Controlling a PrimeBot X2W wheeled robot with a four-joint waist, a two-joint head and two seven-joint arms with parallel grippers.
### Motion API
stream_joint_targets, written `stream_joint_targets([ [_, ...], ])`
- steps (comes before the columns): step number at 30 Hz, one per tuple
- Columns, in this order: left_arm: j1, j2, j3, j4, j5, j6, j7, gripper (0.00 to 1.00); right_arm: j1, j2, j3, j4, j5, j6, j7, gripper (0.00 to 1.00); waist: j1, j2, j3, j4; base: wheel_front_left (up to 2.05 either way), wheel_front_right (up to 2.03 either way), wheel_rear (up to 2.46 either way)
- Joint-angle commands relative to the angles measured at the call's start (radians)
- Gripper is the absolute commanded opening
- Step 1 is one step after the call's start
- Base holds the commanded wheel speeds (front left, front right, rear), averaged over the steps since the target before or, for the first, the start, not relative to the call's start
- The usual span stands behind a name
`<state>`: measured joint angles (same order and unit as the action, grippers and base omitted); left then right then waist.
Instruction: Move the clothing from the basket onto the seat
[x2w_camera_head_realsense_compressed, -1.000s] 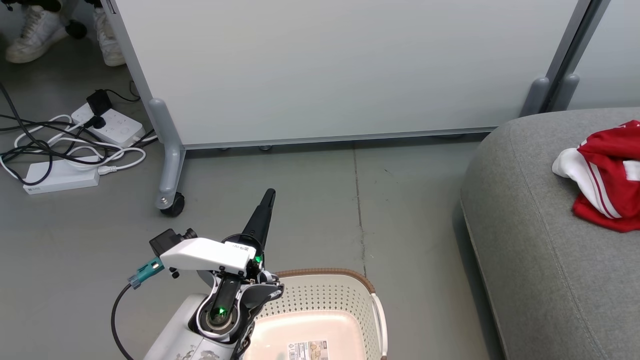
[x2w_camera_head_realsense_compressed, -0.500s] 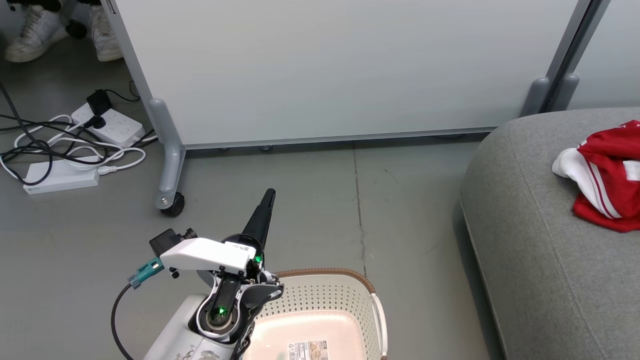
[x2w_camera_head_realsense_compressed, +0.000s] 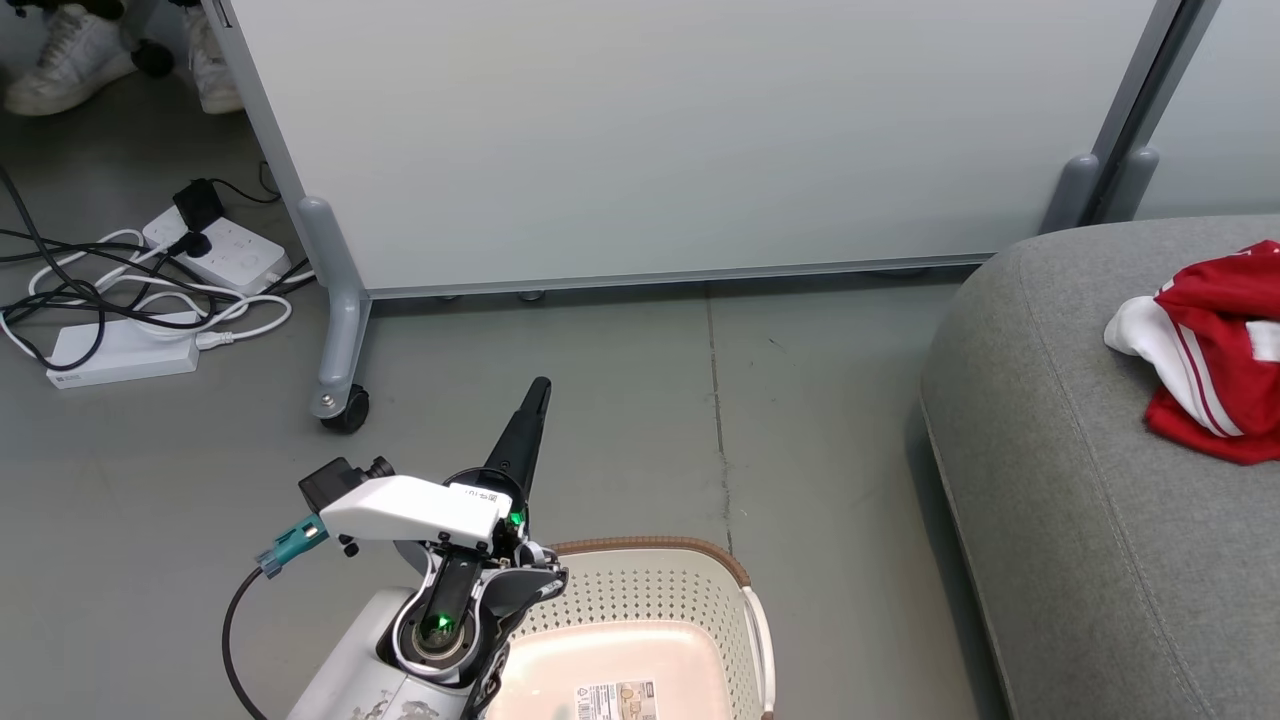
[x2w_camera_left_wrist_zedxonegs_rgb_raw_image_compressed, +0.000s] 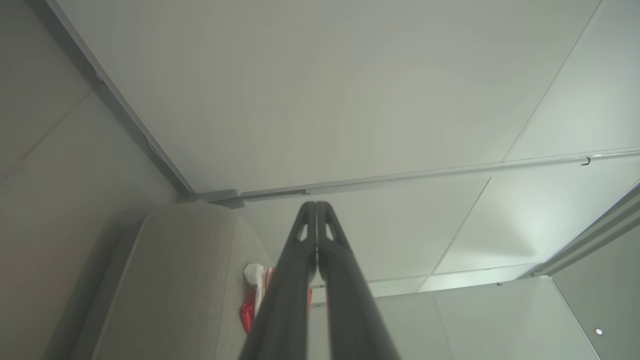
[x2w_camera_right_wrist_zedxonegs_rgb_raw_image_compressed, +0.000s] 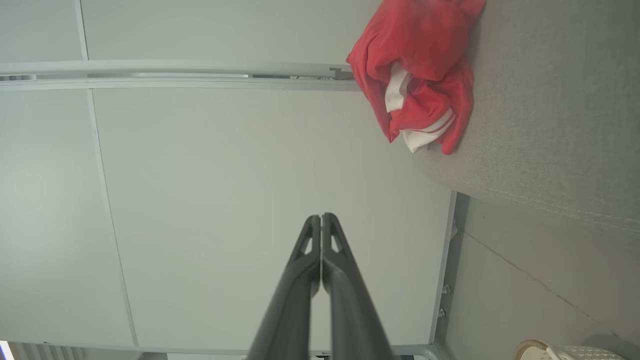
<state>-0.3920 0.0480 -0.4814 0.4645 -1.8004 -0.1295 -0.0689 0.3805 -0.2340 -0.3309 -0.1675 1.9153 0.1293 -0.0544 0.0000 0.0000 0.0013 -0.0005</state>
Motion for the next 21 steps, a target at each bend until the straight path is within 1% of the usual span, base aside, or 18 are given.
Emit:
stream_joint_targets([
  [1, -0.007, 0.004, 0.002, 0.000, -0.002, -0.003, 0.004, 0.00, 0.011, -0.008, 0.000, -0.002, 0.006, 0.003, -0.007, 0.00, 0.0000, 0.0000, 0.000, 0.000, 0.00, 0.00, 0.00],
  [21, -0.007, 0.004, 0.002, -0.001, -0.001, -0.003, 0.004, 0.00, 0.011, -0.011, 0.002, -0.003, 0.008, 0.003, -0.008, 0.00, 0.0000, 0.0000, 0.000, 0.000, 0.00, 0.00, 0.00],
])
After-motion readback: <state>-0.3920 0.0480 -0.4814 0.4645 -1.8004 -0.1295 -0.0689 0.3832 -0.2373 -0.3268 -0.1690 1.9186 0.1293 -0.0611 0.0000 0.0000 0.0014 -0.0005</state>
